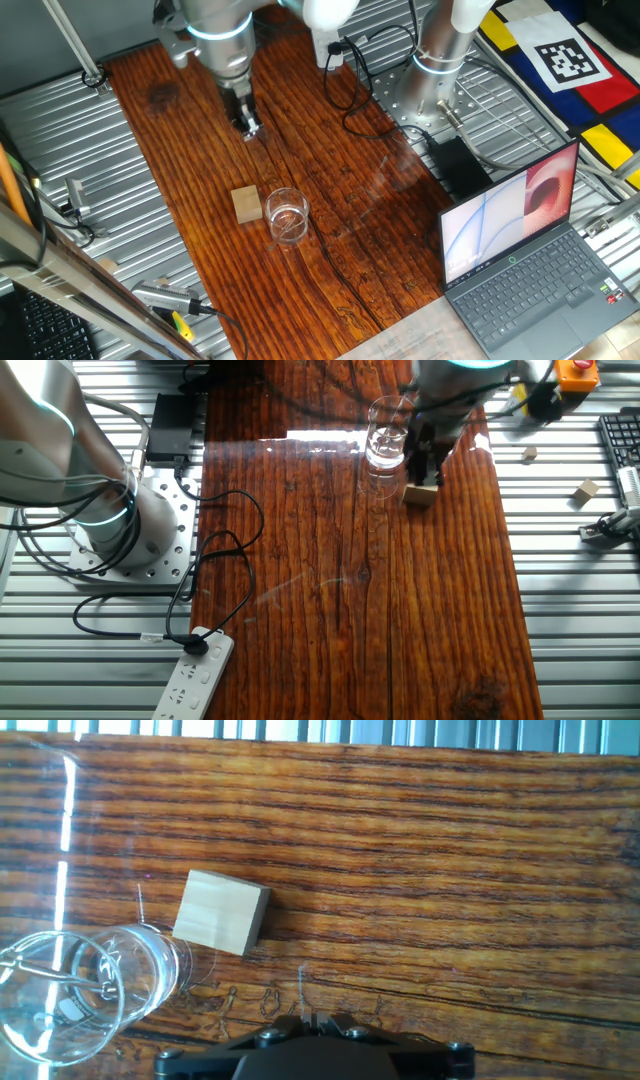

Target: Stir the beaker with a glass rod

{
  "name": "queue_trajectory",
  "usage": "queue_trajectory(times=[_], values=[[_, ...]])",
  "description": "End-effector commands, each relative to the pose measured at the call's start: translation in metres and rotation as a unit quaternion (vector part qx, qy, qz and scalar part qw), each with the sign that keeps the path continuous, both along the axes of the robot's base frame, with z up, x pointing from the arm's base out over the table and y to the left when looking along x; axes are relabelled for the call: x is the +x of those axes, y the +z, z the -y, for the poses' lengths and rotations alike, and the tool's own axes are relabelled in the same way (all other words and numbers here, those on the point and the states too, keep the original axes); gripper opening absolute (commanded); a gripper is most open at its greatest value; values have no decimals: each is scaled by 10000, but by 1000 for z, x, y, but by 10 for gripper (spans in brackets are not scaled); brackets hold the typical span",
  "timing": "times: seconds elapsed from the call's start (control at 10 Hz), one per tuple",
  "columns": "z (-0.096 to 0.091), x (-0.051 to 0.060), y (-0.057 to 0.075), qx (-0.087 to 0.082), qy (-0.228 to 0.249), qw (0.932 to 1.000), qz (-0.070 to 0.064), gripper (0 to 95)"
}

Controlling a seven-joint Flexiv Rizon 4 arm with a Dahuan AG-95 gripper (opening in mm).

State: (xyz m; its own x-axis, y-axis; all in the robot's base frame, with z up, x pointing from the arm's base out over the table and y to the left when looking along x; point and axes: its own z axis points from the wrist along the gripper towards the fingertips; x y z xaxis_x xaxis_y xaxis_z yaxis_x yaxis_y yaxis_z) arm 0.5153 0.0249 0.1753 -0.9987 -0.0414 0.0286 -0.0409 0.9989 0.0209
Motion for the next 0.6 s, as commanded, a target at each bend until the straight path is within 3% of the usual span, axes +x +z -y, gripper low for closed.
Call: queue_trajectory(times=[0.1, 0.3, 0.6], values=[[-2, 1, 3, 21, 131, 9999, 50, 0], [-1, 1, 3, -49, 255, 9996, 73, 0], [-1, 0, 3, -11, 540, 9984, 164, 0]])
